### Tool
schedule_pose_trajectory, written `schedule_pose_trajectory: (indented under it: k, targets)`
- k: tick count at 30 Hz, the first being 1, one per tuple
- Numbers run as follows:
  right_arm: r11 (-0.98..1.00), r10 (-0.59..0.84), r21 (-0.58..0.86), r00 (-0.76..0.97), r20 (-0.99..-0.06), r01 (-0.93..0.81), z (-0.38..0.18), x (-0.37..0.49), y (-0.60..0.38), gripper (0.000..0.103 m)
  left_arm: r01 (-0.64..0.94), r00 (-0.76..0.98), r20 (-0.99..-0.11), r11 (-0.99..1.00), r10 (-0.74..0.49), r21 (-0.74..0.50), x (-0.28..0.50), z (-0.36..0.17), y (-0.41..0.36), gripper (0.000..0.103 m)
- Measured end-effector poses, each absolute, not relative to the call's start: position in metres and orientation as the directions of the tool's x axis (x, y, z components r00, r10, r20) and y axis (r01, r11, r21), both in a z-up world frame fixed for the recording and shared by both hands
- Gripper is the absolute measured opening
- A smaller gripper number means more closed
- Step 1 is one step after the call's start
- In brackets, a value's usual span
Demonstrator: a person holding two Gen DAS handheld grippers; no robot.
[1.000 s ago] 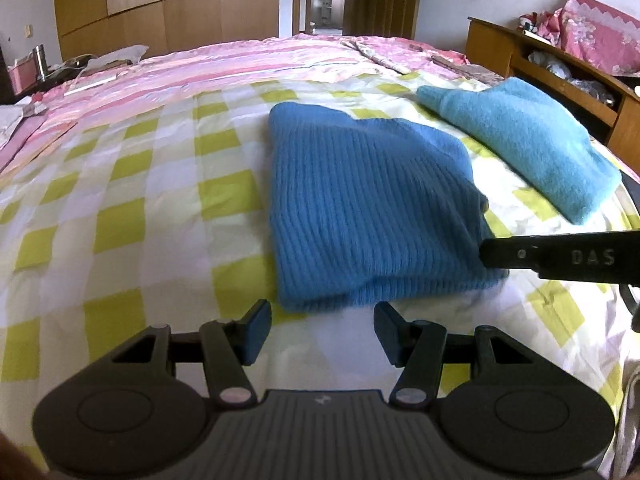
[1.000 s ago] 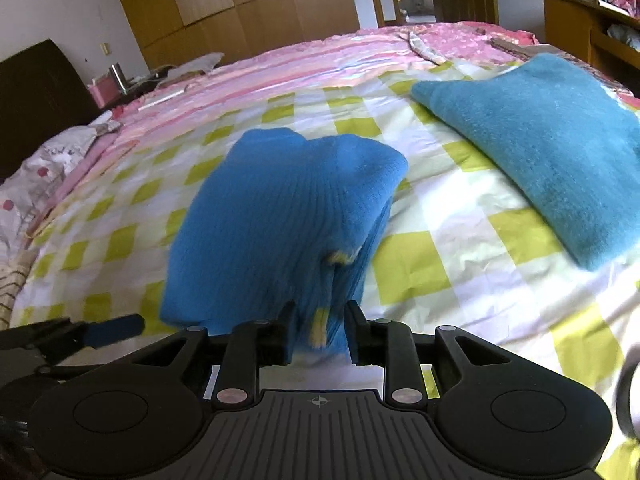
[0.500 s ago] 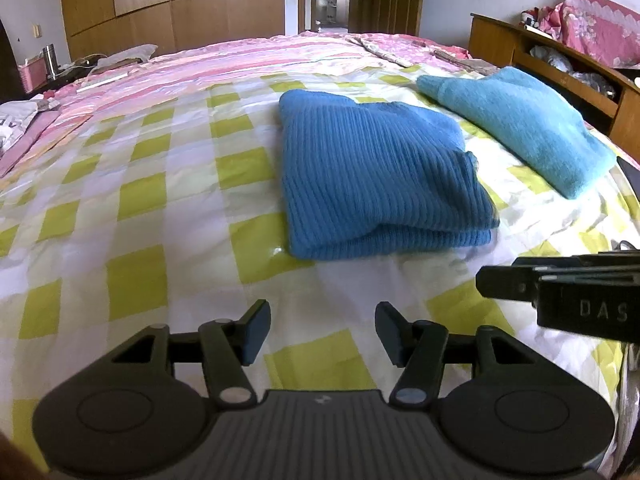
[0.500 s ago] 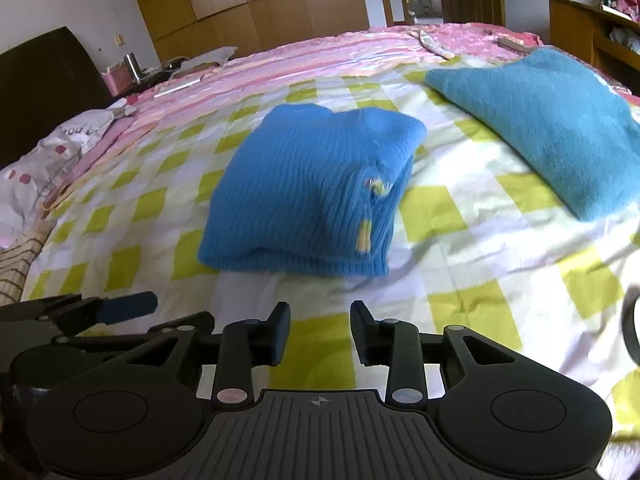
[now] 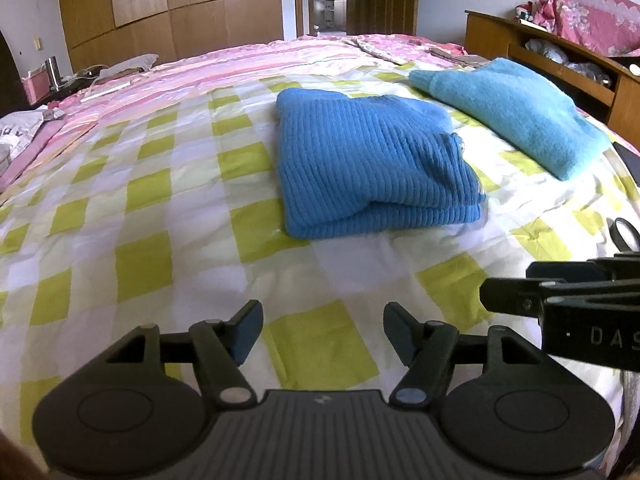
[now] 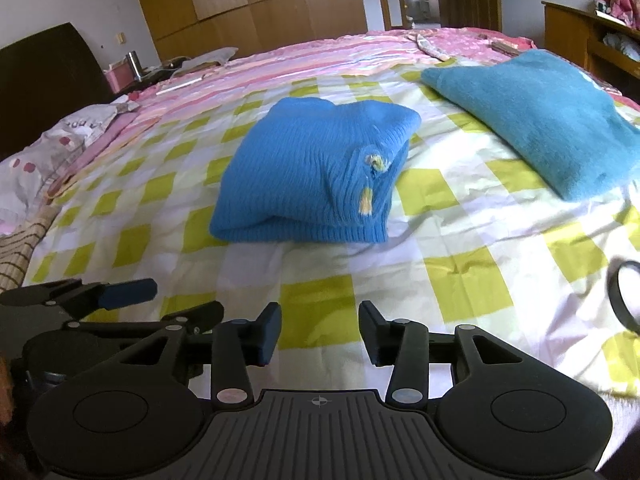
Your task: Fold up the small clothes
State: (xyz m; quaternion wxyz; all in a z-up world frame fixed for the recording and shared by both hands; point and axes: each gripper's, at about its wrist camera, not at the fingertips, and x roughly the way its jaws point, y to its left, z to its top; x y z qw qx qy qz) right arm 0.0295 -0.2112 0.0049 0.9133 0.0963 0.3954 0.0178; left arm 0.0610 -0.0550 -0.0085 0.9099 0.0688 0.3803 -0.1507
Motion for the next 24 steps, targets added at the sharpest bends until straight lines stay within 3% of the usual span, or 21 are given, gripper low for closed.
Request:
schedule_pose_trajectory:
  k: [13, 24]
  targets:
    - [0.982, 0.088, 0.179, 0.681, -0.727, 0.064, -0.004, 0.015, -0.209, 0.044, 0.32, 0.68, -0.698, 0.947, -0.225, 0.006, 0.045, -0.006, -0.051, 0.084]
    - [0.98, 0.083, 0.183, 0.689, -0.72, 0.073, -0.003, 0.01, -0.209, 0.044, 0.301, 0.706, -0.686, 0.952, -0.178, 0.062, 0.038, 0.001, -0.054, 0.085]
